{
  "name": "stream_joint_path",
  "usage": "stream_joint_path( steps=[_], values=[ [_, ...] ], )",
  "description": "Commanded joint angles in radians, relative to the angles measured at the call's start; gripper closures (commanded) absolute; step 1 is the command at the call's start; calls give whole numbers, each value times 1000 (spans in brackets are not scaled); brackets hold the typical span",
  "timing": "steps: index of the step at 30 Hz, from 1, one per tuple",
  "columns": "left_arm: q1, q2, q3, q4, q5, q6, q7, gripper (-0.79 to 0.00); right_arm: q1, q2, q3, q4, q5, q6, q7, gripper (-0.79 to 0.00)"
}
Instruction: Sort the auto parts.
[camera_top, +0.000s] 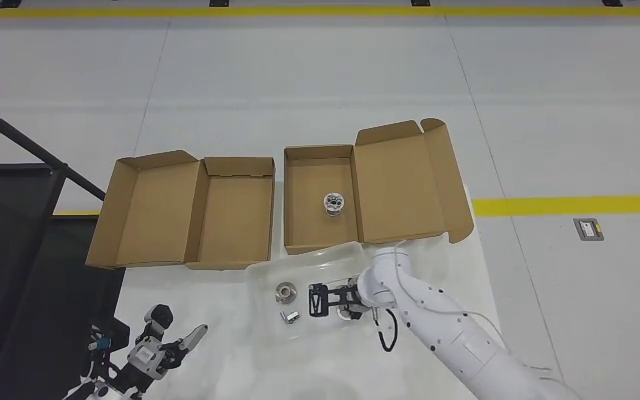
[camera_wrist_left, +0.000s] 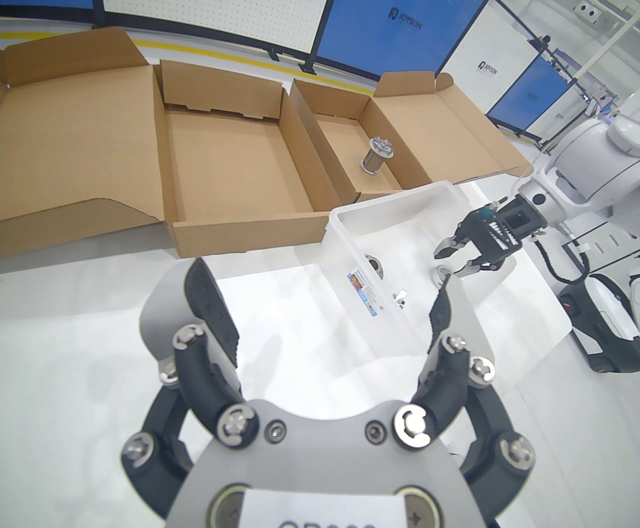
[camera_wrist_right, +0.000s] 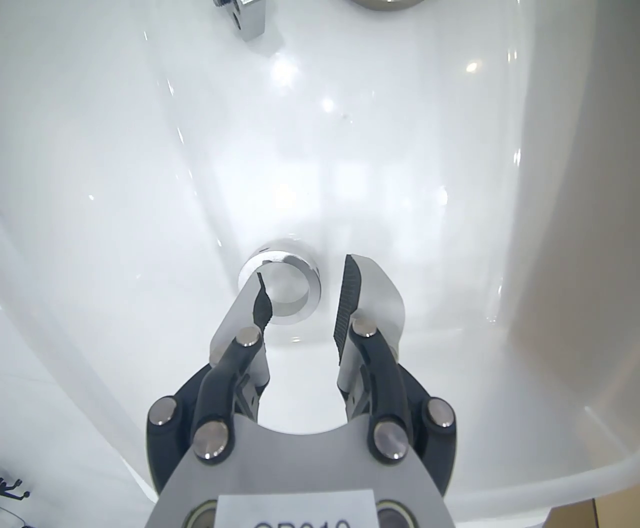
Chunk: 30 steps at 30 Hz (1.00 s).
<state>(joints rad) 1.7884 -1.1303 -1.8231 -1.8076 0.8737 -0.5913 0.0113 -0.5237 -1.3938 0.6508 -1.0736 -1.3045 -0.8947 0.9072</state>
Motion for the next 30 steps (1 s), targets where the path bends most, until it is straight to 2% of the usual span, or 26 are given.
stream_joint_path(
  steps=[1,6,17,20,25,30],
  values=[
    [0,0,0,0,0,0,0,-785,8,-7,-9,11,10,9,15,-326],
    [0,0,0,0,0,0,0,-785,29,-23,-30,45,39,17,33,-305],
    [0,0,0,0,0,0,0,-785,61,-50,-60,121,63,40,52,-203],
    [0,0,0,0,0,0,0,-785,66,-54,-64,130,64,45,49,-3],
    [0,0,0,0,0,0,0,-785,69,-57,-64,131,61,50,23,0],
    [0,0,0,0,0,0,0,-785,57,-37,-35,55,15,29,-59,0]
  ],
)
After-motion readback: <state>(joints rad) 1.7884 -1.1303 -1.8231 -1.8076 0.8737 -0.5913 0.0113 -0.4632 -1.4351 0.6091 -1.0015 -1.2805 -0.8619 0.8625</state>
